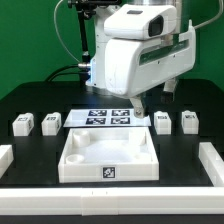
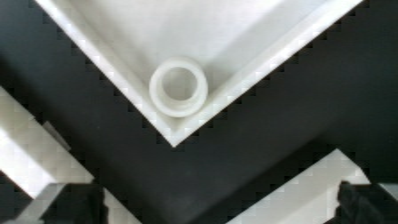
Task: Assemble one leg
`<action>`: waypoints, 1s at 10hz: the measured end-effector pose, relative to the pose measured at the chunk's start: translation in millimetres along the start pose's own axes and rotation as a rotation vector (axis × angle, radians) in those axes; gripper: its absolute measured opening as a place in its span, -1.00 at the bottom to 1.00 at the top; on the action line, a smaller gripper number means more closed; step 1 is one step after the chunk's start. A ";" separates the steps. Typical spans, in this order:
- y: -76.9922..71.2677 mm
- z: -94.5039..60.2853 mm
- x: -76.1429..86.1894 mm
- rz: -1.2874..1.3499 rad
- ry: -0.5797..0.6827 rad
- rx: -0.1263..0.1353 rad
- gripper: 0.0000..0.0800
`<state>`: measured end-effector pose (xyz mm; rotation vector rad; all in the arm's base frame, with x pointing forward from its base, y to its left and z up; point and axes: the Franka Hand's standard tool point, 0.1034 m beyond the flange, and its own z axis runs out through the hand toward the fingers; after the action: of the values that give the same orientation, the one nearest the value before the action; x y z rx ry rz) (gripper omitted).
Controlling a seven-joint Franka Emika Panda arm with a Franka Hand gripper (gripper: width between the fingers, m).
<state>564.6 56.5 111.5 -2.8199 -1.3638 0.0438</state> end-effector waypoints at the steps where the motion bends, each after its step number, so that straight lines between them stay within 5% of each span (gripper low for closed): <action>1: 0.0 0.2 -0.1 -0.005 0.000 0.000 0.63; 2: -1.4 1.9 -1.7 -0.051 -0.001 0.001 0.63; 3: -15.4 11.4 -21.1 -0.104 0.026 -0.026 0.63; 5: -45.6 32.4 -82.7 -0.407 0.007 -0.008 0.63; 7: -54.1 59.2 -117.8 -0.640 0.030 -0.031 0.63; 9: -49.3 87.2 -135.6 -0.786 0.031 -0.004 0.63; 10: -51.1 96.2 -131.7 -0.746 0.039 -0.005 0.63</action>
Offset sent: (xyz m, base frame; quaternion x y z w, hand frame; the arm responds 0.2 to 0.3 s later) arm -0.1000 -0.0306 -0.0260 -0.0021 0.0471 -0.1772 0.9831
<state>440.0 -15.4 19.1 -2.1155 -2.2813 -0.0218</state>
